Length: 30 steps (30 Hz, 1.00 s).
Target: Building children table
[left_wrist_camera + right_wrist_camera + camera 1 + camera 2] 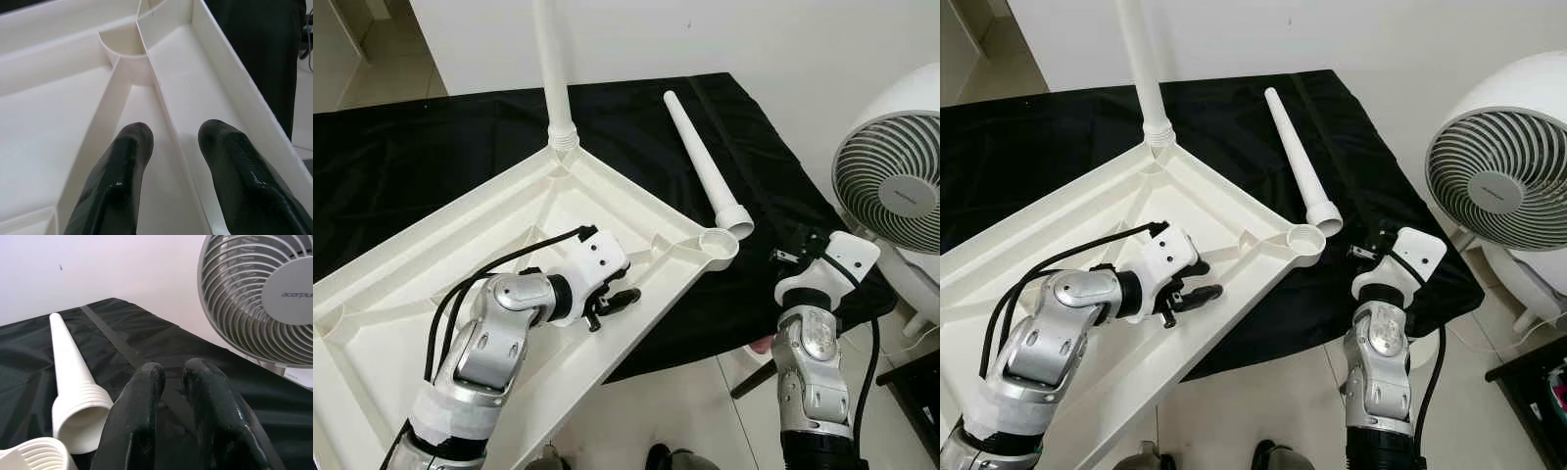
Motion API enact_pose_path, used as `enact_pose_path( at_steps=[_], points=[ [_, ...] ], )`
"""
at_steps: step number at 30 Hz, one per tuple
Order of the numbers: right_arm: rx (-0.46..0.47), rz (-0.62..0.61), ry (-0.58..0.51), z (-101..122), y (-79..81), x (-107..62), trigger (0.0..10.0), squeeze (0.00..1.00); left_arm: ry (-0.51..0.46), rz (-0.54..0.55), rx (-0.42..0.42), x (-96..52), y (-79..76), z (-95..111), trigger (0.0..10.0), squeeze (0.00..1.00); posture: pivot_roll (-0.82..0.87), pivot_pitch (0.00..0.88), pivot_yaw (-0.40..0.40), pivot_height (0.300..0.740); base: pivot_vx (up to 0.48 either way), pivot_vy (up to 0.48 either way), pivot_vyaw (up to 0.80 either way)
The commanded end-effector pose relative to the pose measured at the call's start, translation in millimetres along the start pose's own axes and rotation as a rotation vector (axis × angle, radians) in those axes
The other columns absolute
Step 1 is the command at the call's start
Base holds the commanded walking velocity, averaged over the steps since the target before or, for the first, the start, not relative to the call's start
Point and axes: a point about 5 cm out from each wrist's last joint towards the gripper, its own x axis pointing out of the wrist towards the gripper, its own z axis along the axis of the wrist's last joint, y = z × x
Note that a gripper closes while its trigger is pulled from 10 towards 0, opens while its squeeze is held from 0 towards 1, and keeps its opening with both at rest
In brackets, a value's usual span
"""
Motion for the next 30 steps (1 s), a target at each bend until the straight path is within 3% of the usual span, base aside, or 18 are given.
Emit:
enact_pose_path(
  at_steps=[1,8,17,18,19,21,23,30],
  points=[
    [0.013,0.015,0.002,-1,4.5,-0.8,10.0,0.00,0.045,0.155,-0.007,1.6,4.9,-5,10.0,0.00,0.14,0.114,-0.013,0.740,0.000,0.000,0.00],
    [0.024,0.043,0.008,-1,10.1,-2.3,10.0,0.00,0.107,0.191,-0.038,6.7,2.5,-13,10.0,0.00,0.14,0.105,-0.015,0.740,0.000,0.000,0.00],
    [0.022,0.051,0.006,-1,11.2,-0.5,10.0,0.00,0.150,0.193,0.034,9.4,-0.9,-15,10.0,0.00,0.13,0.097,-0.017,0.740,0.000,0.000,0.00],
    [0.024,0.054,0.006,-1,11.7,-0.4,10.0,0.00,0.154,0.186,0.041,9.7,-1.9,-17,7.8,0.00,0.13,0.095,-0.017,0.740,0.000,0.000,0.00],
    [0.025,0.056,0.006,-1,12.1,-0.5,10.0,0.00,0.160,0.181,0.047,9.7,-2.1,-19,4.9,0.00,0.13,0.093,-0.015,0.740,0.000,0.000,0.00],
    [0.026,0.057,0.006,-1,12.4,-0.7,10.0,0.00,0.163,0.178,0.051,9.6,-2.2,-20,4.9,0.00,0.13,0.092,-0.013,0.740,0.000,0.000,0.00],
    [0.026,0.054,0.003,0,11.9,-0.8,10.0,0.00,0.197,0.161,0.082,7.9,-1.2,-27,0.0,0.00,0.12,0.089,-0.009,0.740,0.000,0.000,0.00],
    [0.029,0.050,0.002,0,10.7,-2.0,10.0,0.00,0.229,0.165,0.106,2.8,4.1,-36,0.0,0.00,0.12,0.086,-0.005,0.740,0.000,0.000,0.00]
  ],
)
